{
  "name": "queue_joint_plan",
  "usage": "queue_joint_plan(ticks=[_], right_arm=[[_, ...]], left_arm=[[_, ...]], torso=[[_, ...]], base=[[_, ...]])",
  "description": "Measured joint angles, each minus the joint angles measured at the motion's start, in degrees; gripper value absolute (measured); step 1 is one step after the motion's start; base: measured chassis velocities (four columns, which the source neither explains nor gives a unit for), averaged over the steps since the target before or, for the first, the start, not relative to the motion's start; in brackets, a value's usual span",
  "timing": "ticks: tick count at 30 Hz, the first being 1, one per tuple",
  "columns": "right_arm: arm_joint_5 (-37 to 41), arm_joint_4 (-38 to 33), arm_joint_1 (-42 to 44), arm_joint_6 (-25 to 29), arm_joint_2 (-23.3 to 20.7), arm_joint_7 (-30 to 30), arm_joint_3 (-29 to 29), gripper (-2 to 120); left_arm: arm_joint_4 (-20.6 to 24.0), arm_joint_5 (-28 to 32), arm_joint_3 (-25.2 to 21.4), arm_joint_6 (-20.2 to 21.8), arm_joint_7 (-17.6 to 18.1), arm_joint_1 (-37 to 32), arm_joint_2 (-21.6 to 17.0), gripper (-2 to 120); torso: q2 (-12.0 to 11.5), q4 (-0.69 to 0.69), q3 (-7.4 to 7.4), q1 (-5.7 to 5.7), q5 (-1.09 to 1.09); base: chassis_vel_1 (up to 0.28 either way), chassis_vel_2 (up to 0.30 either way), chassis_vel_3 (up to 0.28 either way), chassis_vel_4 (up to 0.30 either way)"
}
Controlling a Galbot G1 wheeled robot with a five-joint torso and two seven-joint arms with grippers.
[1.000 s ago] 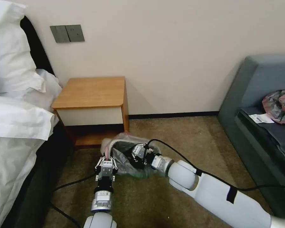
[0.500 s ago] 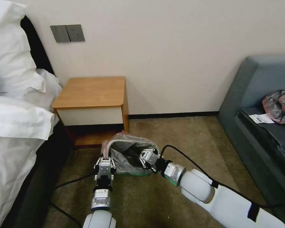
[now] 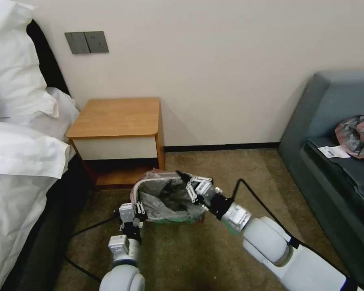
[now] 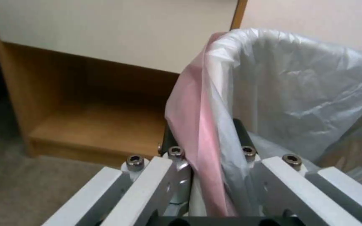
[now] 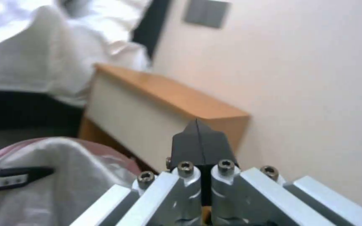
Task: Pick up the garbage bag from the table and place it over the trash can.
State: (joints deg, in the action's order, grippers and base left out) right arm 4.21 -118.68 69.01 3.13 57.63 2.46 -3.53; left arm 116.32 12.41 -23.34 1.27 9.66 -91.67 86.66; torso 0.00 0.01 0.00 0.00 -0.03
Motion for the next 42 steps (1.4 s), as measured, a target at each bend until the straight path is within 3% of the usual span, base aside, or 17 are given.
queue_joint_plan(ticks=[6, 13, 17, 20, 26, 29, 33, 42], right_arm=[[-0.4, -1.1, 8.5, 2.9, 4.1, -0.2, -8.2, 0], [-1.0, -0.8, 14.1, 6.8, 8.4, 0.1, -15.6, 28], [-1.3, -0.2, 15.0, 7.9, 9.4, 0.4, -17.0, 39], [-1.5, 0.4, 16.3, 8.8, 11.0, 0.6, -18.1, 53], [-2.4, 1.3, 16.9, 9.7, 12.7, 0.7, -18.1, 70], [-3.5, 2.3, 17.3, 10.7, 14.1, 1.2, -17.5, 87], [-4.1, 2.8, 17.3, 11.4, 14.5, 1.5, -17.4, 98], [-4.4, 3.4, 17.6, 12.4, 15.0, 2.1, -17.1, 100]], left_arm=[[1.2, 6.0, -0.5, 5.1, -2.4, 0.5, -1.7, 7], [2.4, 11.2, -1.0, 11.5, -4.2, 0.4, -4.2, 7], [2.7, 11.9, -1.1, 13.4, -4.4, 0.4, -4.7, 7], [2.8, 13.8, -1.2, 16.6, -4.8, 0.3, -5.6, 7], [1.5, 14.6, -1.1, 17.9, -4.8, 0.5, -5.8, 7], [0.3, 14.8, -0.8, 18.2, -4.8, 0.4, -5.7, 7], [-0.4, 14.8, -0.6, 18.2, -4.7, 0.2, -5.7, 7], [-1.9, 14.6, -0.4, 17.9, -4.4, 0.2, -5.6, 7]], torso=[[0.0, -0.03, 0.0, 0.0, 0.02], [0.0, -0.01, 0.0, 0.0, 0.03], [0.0, -0.01, 0.0, 0.0, 0.03], [0.0, -0.01, 0.0, 0.0, 0.02], [0.0, -0.01, 0.0, 0.0, 0.02], [0.0, -0.01, 0.0, 0.0, 0.02], [0.0, -0.01, 0.0, 0.0, 0.03], [0.0, -0.01, 0.0, 0.0, 0.02]], base=[[0.0, 0.0, 0.0, 0.0], [0.0, 0.0, 0.0, 0.0], [0.0, 0.0, 0.0, 0.0], [0.0, 0.0, 0.0, 0.0], [0.0, 0.0, 0.0, 0.0], [0.0, 0.0, 0.0, 0.0], [0.0, 0.0, 0.0, 0.0], [0.0, 0.0, 0.0, 0.0]])
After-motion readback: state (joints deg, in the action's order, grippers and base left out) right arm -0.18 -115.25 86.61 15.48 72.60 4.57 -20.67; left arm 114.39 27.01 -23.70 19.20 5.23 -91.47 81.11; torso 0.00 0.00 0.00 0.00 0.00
